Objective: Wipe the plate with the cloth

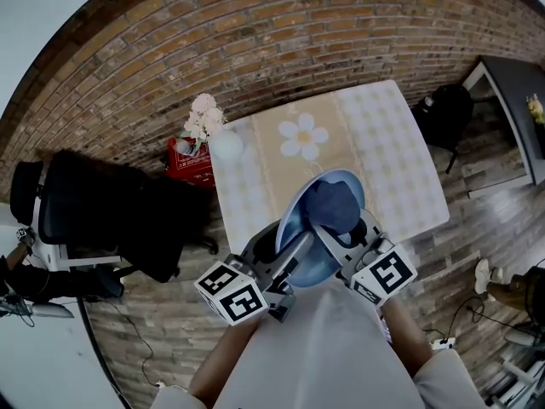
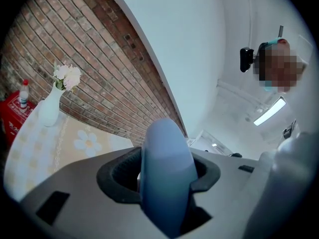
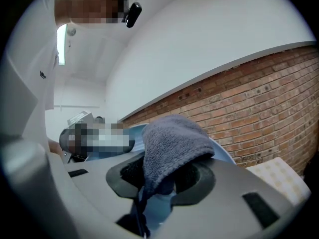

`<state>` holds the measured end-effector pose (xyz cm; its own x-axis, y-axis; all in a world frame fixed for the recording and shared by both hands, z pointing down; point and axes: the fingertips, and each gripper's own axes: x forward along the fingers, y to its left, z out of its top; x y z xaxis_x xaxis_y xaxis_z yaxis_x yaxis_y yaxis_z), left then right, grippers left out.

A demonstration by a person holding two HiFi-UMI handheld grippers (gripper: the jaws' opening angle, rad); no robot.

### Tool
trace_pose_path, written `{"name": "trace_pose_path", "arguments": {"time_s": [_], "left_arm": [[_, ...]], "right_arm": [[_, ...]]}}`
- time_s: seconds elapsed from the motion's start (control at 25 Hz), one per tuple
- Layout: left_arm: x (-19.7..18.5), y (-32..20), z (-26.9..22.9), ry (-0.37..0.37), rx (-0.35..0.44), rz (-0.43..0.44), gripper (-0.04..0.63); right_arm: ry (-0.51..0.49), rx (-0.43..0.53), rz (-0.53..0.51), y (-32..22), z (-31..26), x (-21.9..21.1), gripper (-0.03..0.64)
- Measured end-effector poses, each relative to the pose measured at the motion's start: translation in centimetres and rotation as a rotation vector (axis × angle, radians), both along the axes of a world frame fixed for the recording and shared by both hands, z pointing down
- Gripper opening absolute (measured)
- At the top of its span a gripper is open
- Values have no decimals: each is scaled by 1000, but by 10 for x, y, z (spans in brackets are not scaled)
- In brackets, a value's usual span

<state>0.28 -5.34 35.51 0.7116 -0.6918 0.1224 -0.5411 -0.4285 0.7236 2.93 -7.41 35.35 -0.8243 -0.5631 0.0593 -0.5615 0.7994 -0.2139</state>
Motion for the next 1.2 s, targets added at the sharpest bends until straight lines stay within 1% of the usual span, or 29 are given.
{"name": "trace_pose_path", "arguments": {"time_s": [0.32, 0.48, 0.68, 0.96, 1.2], "left_arm": [[-9, -2, 0, -16, 8, -30, 217], [-11, -6, 1, -34, 14, -40, 218], [-14, -12, -2, -33, 23, -51, 218], [-18, -25, -11, -29, 37, -61, 218], [-24, -34, -22, -13, 55, -93, 218]], "right_arm": [[48, -36, 66, -27, 9, 5, 143], [73, -101, 145, -40, 23, 15, 143], [99, -171, 221, -53, 41, 27, 143], [132, -209, 253, -62, 57, 40, 143], [159, -248, 263, -60, 73, 46, 143]]}}
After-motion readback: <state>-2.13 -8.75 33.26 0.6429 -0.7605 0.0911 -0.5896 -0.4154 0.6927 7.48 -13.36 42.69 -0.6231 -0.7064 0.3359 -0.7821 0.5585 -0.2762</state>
